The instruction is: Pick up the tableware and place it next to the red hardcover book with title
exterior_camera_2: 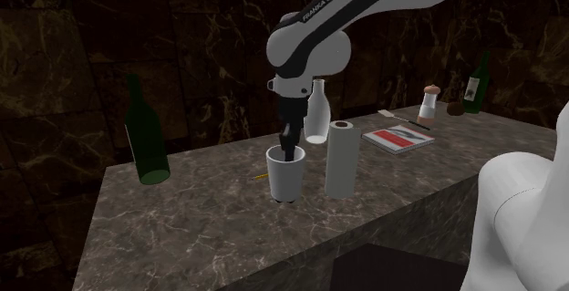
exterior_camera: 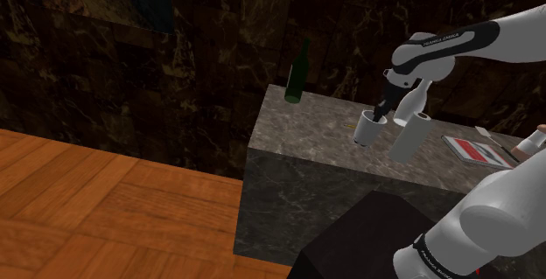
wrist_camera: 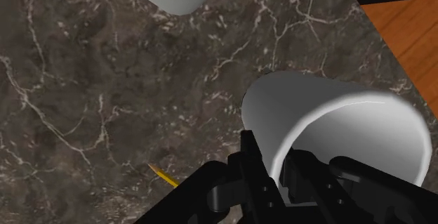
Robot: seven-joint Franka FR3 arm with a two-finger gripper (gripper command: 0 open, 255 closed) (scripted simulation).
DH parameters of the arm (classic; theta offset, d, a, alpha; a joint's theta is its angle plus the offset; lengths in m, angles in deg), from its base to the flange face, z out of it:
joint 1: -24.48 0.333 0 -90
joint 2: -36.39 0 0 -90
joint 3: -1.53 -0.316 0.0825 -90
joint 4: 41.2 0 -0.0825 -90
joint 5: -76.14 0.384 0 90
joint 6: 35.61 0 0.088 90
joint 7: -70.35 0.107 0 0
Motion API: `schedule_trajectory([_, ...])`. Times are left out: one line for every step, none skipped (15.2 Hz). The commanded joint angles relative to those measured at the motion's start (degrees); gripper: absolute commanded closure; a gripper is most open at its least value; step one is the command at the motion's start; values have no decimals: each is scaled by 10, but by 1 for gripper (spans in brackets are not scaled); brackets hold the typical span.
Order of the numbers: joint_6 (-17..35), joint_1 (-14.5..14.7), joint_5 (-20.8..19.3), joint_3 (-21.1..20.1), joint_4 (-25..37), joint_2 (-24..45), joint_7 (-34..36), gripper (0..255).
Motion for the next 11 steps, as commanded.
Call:
schedule_trajectory([-17,-1,-5,-2,8,-10,5,255])
schedule_trajectory([-25,-1,-7,-3,12,-14,7,255])
schedule_trajectory([-33,-2,-8,-4,17,-17,9,255])
schedule_trajectory([-41,-2,-10,-5,22,-21,10,255])
schedule_trajectory([-49,-2,-11,-6,27,-25,12,255])
schedule_trajectory([-57,-2,-13,-8,32,-28,14,255])
schedule_trajectory([-65,-2,-14,-9,37,-31,15,255])
schedule_trajectory([-73,-3,-15,-10,42,-34,17,255])
schedule_trajectory([-81,-3,-16,-11,47,-37,18,255])
schedule_trajectory([-88,-3,-17,-12,53,-40,20,255])
schedule_trajectory([-96,-3,-18,-13,58,-42,21,255])
